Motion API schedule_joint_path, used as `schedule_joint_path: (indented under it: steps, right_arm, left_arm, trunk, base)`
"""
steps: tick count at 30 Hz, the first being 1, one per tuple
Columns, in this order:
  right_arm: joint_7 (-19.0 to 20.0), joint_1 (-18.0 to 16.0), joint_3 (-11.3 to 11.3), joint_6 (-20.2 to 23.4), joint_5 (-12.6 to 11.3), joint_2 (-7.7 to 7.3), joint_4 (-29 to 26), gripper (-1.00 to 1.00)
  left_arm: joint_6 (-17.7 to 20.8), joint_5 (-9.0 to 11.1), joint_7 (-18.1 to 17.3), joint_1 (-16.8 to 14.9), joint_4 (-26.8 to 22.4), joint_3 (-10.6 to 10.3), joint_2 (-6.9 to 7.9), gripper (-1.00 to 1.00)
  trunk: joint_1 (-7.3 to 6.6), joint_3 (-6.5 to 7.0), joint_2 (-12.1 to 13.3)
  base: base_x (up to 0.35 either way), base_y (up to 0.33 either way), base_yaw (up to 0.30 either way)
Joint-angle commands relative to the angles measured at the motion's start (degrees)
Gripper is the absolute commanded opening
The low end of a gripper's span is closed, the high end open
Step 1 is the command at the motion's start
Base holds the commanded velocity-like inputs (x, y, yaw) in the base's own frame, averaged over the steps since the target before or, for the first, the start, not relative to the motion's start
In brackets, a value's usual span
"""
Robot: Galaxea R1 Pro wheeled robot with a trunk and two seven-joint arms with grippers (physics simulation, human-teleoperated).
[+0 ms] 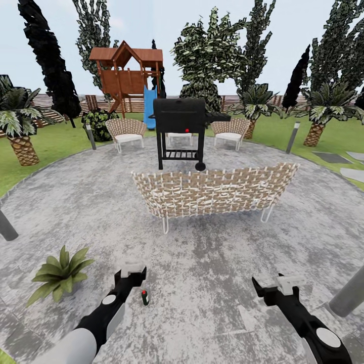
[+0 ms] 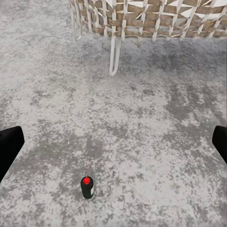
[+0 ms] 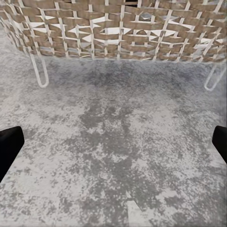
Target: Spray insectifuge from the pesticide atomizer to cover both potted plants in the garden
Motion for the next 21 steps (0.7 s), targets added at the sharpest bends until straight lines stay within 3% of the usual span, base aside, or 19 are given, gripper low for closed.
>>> schedule_joint_path:
  steps: [1,9,10,13,21]
  right_arm:
    - [0.3,0.0,-0.2,0.3,0.0,0.00,-0.2,1.00]
    - [0.3,0.0,-1.0,0.4,0.1,0.07,-0.3,1.00]
    - [0.3,0.0,-2.9,0.4,0.1,0.07,-0.2,1.00]
    - [0.3,0.0,-5.9,0.4,0.0,0.07,-0.2,1.00]
    - [0.3,0.0,-7.0,0.4,0.0,0.37,-0.1,1.00]
  left_arm:
    - [-0.2,0.4,-0.1,0.0,0.0,-0.1,-0.03,1.00]
    - [-0.3,0.3,0.0,0.0,0.0,-0.3,-0.15,1.00]
    - [-0.3,0.3,-0.1,0.0,0.0,-0.3,-0.17,1.00]
    - [-0.3,0.2,-0.1,0.0,0.0,-0.3,-0.14,1.00]
    - [-0.3,0.2,-0.1,0.0,0.0,-0.3,-0.14,1.00]
  trunk:
    - [0.22,-0.24,-0.4]
    - [1.98,-1.76,-3.7]
    - [2.20,-2.00,-4.1]
    - [2.86,-2.77,-5.3]
    - [4.62,-4.85,-8.5]
  base:
    - [0.000,0.000,0.000]
    - [0.000,0.000,0.013]
    - [0.000,0.000,0.090]
    - [0.000,0.000,0.102]
    - [0.000,0.000,0.112]
